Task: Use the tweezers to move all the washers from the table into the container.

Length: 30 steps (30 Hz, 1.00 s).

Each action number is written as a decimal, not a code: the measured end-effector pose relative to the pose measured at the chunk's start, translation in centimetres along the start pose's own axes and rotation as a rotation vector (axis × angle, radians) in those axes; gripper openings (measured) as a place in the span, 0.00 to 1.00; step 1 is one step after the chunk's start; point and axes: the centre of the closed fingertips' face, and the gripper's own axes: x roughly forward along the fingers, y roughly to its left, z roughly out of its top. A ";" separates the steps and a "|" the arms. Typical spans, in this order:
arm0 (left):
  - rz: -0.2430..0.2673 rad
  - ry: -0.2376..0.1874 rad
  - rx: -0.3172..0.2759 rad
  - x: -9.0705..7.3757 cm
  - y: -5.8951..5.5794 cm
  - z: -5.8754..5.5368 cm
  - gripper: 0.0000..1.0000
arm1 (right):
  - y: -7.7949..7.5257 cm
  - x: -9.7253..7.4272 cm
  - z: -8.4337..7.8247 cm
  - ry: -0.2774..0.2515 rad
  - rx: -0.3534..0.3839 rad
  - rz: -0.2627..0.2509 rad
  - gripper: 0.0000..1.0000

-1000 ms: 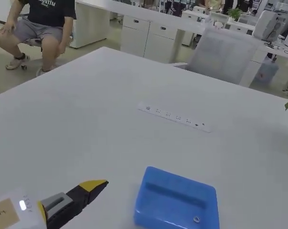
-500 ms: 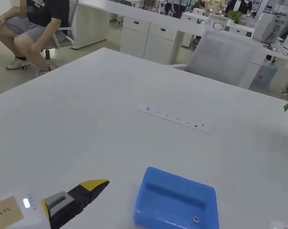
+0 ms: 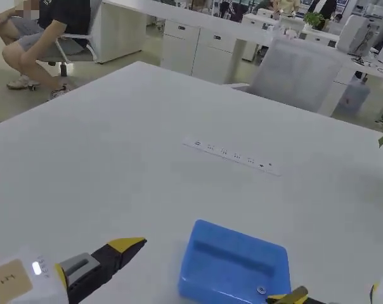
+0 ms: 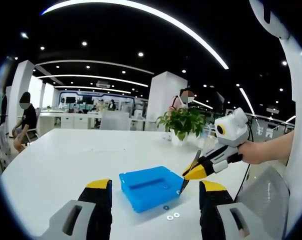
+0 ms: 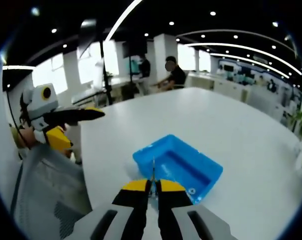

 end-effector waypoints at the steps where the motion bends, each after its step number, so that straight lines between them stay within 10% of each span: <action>1: 0.001 0.001 -0.001 0.0 0.0 0.0 0.71 | -0.2 0.0 0.4 -0.008 -0.001 -0.002 0.03; 14: 0.004 0.001 -0.005 -0.1 0.5 -0.2 0.71 | -2.8 1.5 2.1 -0.059 0.068 -0.010 0.03; 30: 0.000 0.005 -0.007 -0.1 0.0 0.0 0.71 | -5.5 5.0 0.1 0.056 0.037 -0.022 0.03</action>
